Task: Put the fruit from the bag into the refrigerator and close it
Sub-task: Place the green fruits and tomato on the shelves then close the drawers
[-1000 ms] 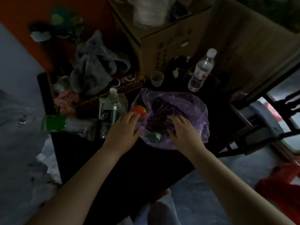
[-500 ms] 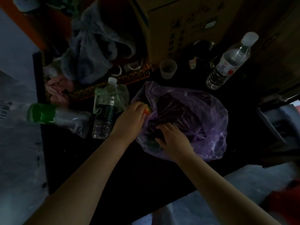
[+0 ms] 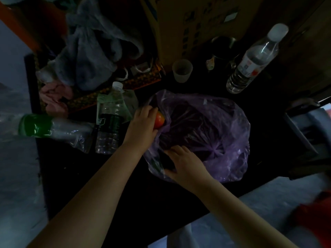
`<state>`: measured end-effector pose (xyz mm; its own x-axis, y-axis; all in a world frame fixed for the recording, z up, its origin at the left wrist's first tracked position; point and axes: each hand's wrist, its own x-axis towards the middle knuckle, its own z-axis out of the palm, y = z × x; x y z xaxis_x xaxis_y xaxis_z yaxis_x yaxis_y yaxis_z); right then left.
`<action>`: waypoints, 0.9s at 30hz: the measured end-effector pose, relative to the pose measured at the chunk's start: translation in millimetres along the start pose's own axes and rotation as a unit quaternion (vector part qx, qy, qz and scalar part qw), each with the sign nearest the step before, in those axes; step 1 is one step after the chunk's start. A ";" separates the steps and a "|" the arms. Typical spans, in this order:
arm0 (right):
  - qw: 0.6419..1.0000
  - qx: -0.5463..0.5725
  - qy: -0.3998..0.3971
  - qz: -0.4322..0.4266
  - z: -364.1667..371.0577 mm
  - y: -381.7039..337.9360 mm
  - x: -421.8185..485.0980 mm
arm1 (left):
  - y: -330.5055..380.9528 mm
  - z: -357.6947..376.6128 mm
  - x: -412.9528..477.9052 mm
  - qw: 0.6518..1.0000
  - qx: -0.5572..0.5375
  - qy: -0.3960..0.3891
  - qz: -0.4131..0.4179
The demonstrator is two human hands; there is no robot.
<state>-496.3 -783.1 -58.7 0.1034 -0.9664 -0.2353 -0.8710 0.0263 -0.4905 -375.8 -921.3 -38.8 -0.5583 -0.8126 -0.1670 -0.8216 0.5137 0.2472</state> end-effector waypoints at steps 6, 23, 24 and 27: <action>1.000 0.006 -0.019 -0.004 6.3 -5.9 -4.8 | 0.9 2.5 -3.3 1.000 0.017 0.023 -0.002; 0.971 0.094 0.169 0.138 -36.7 -11.2 -26.8 | 10.4 -40.5 -41.7 0.993 -0.109 0.030 0.034; 0.969 0.097 0.180 0.141 -40.6 -12.6 -29.7 | 12.1 -43.5 -44.4 0.992 -0.114 0.032 0.037; 0.961 0.096 0.210 0.151 -51.6 -18.3 -39.4 | 16.8 -53.3 -53.8 0.990 -0.124 0.045 0.051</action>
<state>-509.3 -758.7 2.9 -0.3787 -0.9241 -0.0516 -0.7222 0.3300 -0.6080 -353.4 -883.6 25.2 -0.6146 -0.7875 -0.0457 -0.7021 0.5196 0.4869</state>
